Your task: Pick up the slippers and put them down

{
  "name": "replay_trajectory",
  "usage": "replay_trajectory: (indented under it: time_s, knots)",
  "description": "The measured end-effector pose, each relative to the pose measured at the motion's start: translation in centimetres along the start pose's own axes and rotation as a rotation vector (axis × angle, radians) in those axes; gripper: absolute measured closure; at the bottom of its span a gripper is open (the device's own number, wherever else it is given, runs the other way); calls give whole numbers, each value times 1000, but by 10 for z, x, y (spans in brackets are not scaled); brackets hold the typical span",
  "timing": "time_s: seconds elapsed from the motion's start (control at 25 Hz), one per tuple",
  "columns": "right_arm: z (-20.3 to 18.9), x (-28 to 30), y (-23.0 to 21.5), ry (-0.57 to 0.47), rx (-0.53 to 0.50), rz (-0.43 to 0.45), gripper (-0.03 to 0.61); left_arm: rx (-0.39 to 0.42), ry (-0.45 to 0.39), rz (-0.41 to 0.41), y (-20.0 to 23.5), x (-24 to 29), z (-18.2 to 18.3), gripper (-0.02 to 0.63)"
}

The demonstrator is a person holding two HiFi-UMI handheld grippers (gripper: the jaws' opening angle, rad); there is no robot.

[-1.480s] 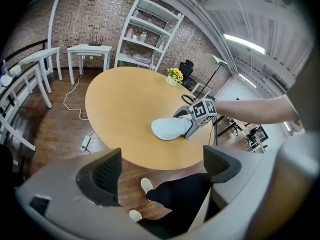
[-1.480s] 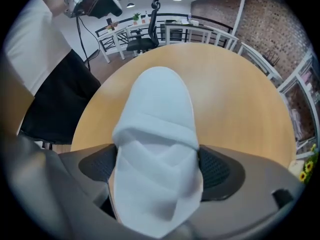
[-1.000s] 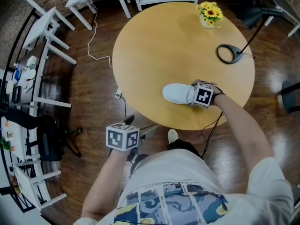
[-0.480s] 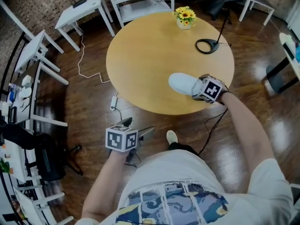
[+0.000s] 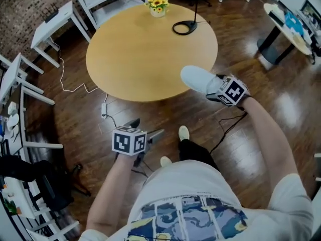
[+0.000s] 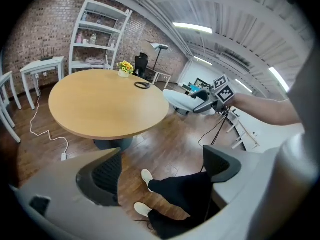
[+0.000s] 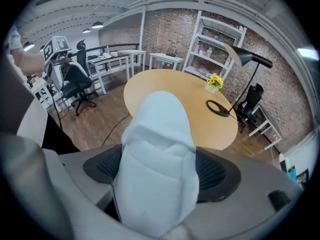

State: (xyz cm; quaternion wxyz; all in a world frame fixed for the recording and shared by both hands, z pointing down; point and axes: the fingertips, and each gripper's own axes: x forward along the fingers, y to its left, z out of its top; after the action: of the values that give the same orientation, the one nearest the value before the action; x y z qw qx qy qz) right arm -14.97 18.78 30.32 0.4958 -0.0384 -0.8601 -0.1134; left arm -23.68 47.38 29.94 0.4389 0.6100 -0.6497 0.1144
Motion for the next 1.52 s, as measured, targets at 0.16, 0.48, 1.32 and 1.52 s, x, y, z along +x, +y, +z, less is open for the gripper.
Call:
replay_trajectory:
  time_s: [0.16, 0.48, 1.32, 1.52]
  knots:
    - [-47, -28, -16, -15, 82, -44, 107, 52, 42, -41, -34, 32, 9, 103]
    - [-185, -44, -109, -3, 272, -108, 109, 138, 134, -101, -114, 161, 76, 103]
    - [-671, 314, -270, 151, 836, -125, 109, 350, 509, -225, -230, 670, -2, 103]
    - [-759, 460, -263, 194, 903, -141, 109, 358, 512, -279, -211, 758, -58, 114]
